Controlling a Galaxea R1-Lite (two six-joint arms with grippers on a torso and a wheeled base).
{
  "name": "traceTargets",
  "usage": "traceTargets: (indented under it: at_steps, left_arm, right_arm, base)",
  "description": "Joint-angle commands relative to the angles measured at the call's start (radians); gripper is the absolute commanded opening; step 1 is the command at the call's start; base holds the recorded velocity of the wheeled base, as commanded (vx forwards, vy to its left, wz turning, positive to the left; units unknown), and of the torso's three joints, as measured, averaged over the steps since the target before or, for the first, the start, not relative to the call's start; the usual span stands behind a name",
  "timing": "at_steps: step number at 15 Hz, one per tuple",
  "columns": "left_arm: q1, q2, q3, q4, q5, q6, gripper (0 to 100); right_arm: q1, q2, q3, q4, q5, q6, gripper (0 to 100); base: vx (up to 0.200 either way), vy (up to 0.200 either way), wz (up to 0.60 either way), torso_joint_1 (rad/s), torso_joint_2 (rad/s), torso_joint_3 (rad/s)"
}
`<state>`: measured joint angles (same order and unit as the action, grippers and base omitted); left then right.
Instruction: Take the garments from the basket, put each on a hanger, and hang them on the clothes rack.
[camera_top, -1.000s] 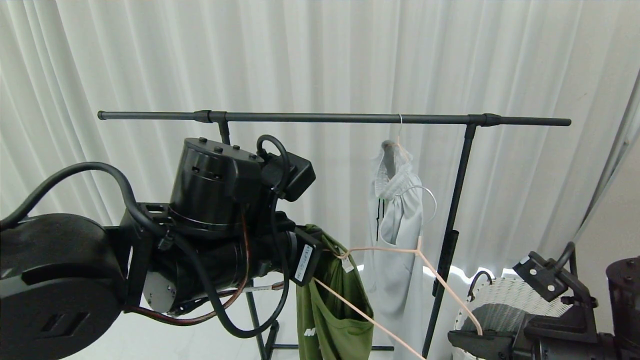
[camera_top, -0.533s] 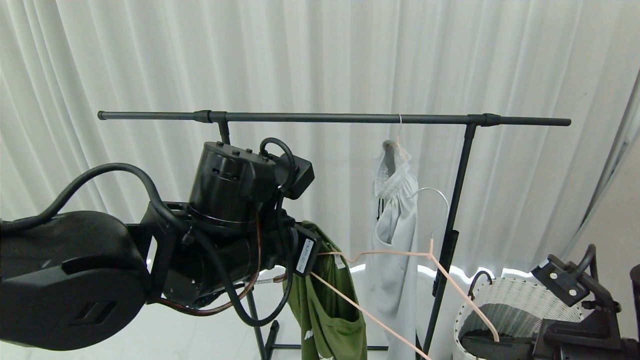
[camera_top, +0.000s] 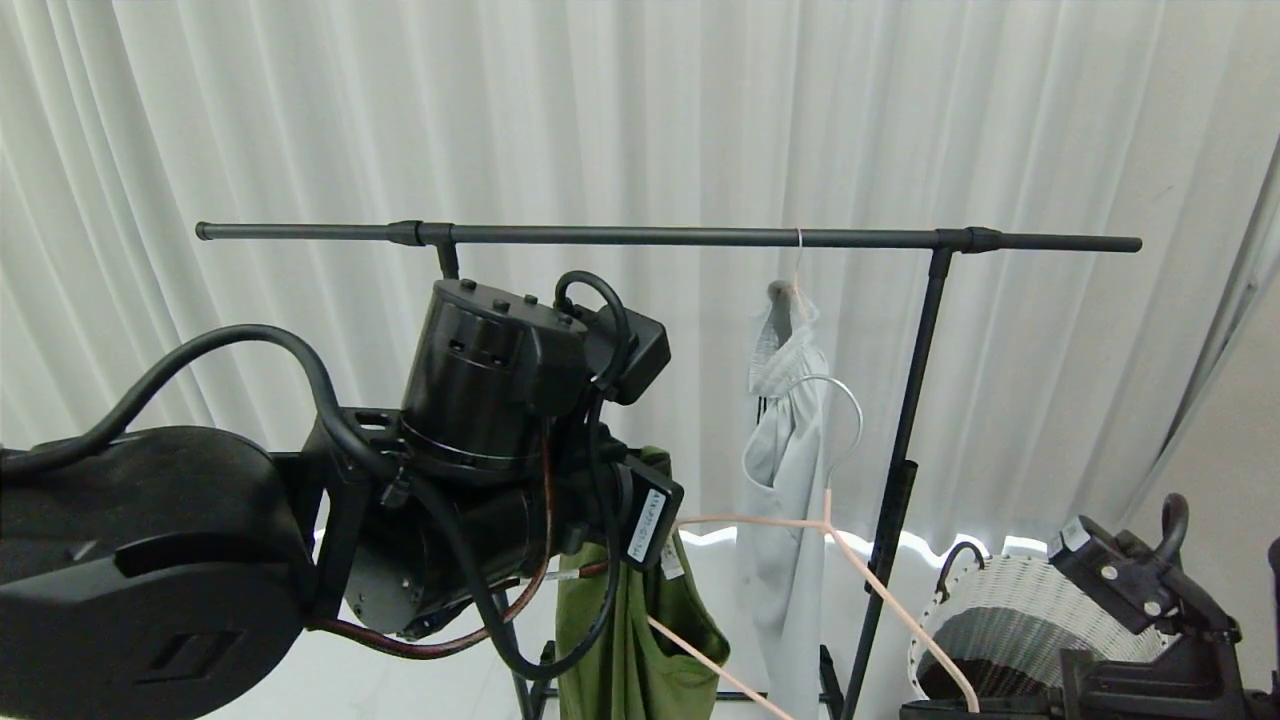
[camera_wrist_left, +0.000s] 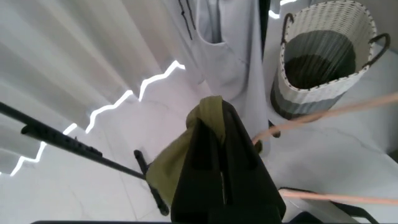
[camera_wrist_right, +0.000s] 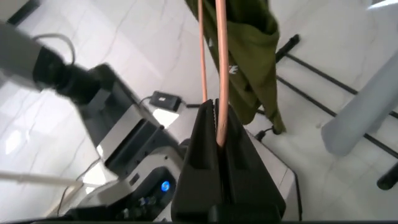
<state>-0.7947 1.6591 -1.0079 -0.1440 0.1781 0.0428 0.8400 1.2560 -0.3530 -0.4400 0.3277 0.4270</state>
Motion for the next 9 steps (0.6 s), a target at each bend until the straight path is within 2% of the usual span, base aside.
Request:
traceTargets:
  at_steps: [1,3,5,9]
  left_arm:
    - [-0.005,-0.004,-0.003,0.0,0.0,0.0,0]
    - [-0.011,-0.009,-0.006,0.0,-0.002,0.0,0]
    - [-0.054,-0.013,-0.015,0.0,-0.005,-0.001,0]
    - [-0.104,-0.002,-0.069,0.0,-0.003,-0.05,0]
  right_arm:
    - [0.014,0.025,-0.001,-0.026,0.004,0.002,0]
    - [0.039,0.03,0.0,-0.028,0.007,0.004,0]
    - [0.068,0.074,-0.001,-0.045,0.007,0.006,0]
    - [0.083,0.195,-0.004,-0.201,0.004,0.042,0]
  base:
    - [0.0,0.0,0.0,0.0,0.0,0.0]
    - [0.0,0.0,0.0,0.0,0.0,0.0]
    - [0.0,0.0,0.0,0.0,0.0,0.0]
    - [0.0,0.0,0.0,0.0,0.0,0.0]
